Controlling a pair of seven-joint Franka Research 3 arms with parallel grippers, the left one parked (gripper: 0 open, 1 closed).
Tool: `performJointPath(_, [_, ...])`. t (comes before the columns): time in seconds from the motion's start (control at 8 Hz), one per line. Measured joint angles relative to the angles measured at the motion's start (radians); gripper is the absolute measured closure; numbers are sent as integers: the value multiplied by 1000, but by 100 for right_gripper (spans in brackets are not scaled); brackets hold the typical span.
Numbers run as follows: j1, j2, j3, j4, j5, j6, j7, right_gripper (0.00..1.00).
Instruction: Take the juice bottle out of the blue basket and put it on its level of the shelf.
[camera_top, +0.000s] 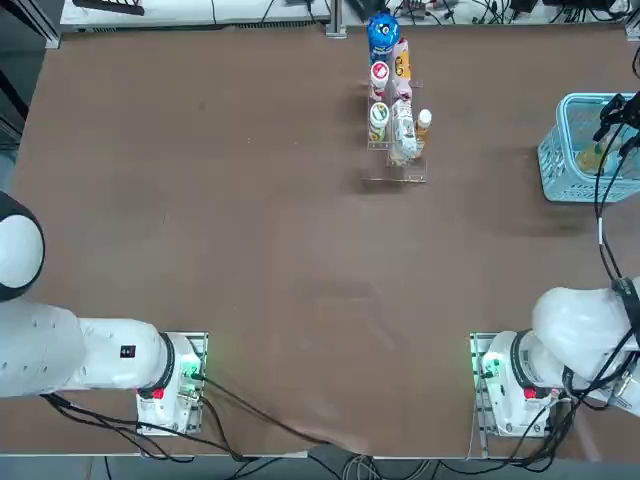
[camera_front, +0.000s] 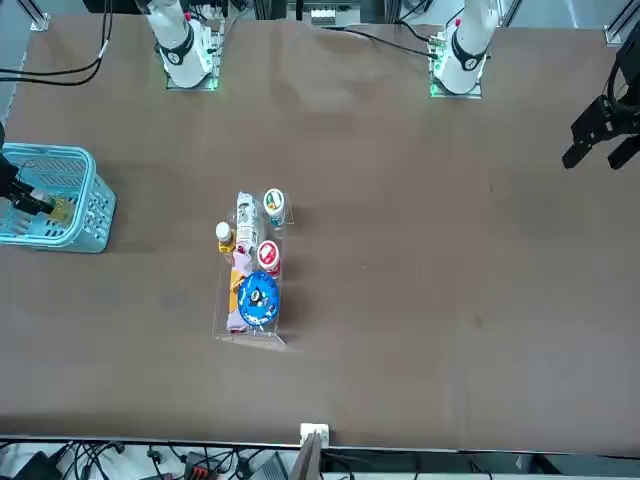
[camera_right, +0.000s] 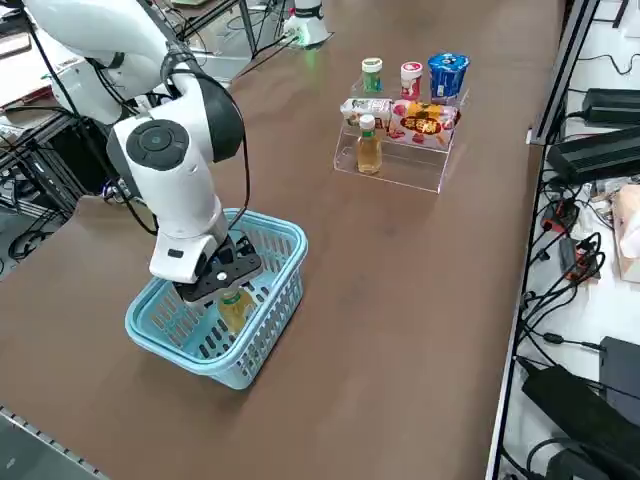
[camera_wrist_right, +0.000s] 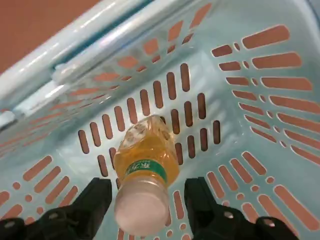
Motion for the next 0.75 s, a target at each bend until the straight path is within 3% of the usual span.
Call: performJointPath(0.75, [0,6,1,-1,0,0,-1,24])
